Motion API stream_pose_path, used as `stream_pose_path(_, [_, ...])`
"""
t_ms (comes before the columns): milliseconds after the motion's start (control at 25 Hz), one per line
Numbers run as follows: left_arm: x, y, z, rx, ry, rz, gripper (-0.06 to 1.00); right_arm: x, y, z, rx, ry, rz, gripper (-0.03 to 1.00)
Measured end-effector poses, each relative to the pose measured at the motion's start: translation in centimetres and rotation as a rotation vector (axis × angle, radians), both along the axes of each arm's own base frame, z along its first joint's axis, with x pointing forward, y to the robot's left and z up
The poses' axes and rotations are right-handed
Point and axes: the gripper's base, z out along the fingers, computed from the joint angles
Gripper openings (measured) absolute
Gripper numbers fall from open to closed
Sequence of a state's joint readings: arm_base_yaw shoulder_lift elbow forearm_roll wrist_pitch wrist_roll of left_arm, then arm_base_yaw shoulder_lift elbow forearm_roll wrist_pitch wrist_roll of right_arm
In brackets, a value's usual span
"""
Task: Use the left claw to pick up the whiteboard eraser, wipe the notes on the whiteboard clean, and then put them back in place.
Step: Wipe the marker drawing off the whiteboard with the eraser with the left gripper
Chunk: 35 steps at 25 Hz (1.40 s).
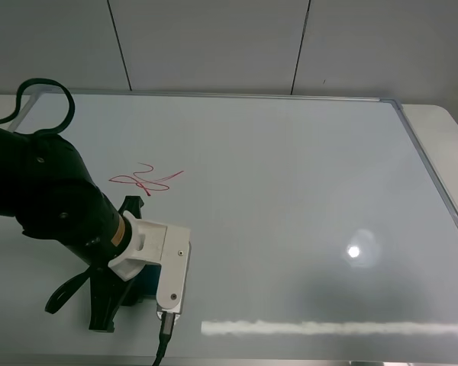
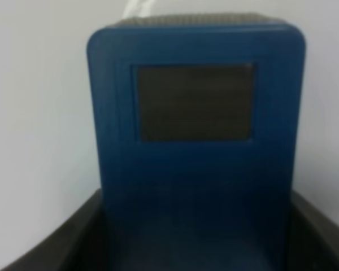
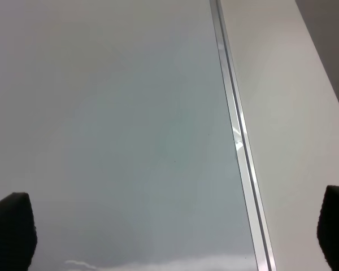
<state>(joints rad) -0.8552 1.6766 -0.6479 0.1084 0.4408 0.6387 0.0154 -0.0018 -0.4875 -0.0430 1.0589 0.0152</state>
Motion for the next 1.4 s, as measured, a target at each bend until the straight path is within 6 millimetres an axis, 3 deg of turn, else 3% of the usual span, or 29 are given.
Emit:
stream_pose_path(680, [0.4,-0.2,0.6,0.0,0.01,0.067,0.55,0.0,0.0,0.0,0.0,0.0,0.0,0.99])
stream_pose_path(800, [2.0,-0.4,1.7,-0.028,-0.006,0.203,0.55,0.0,0.0,0.0,0.0,0.0,0.0,0.99])
stream_pose_path(1040, [7.2,0.2,5.2,-0.099,-0.087,0.464,0.55,0.0,0.0,0.0,0.0,0.0,0.0,0.99])
stream_pose_path(1200, [10.9,2.9,6.8,-0.208,-0.133,0.744,0.55,0.0,0.0,0.0,0.0,0.0,0.0,0.99])
stream_pose_path(1400, [13.6,7.5,6.2,-0.234,-0.144,0.988,0.55,0.0,0.0,0.0,0.0,0.0,0.0,0.99])
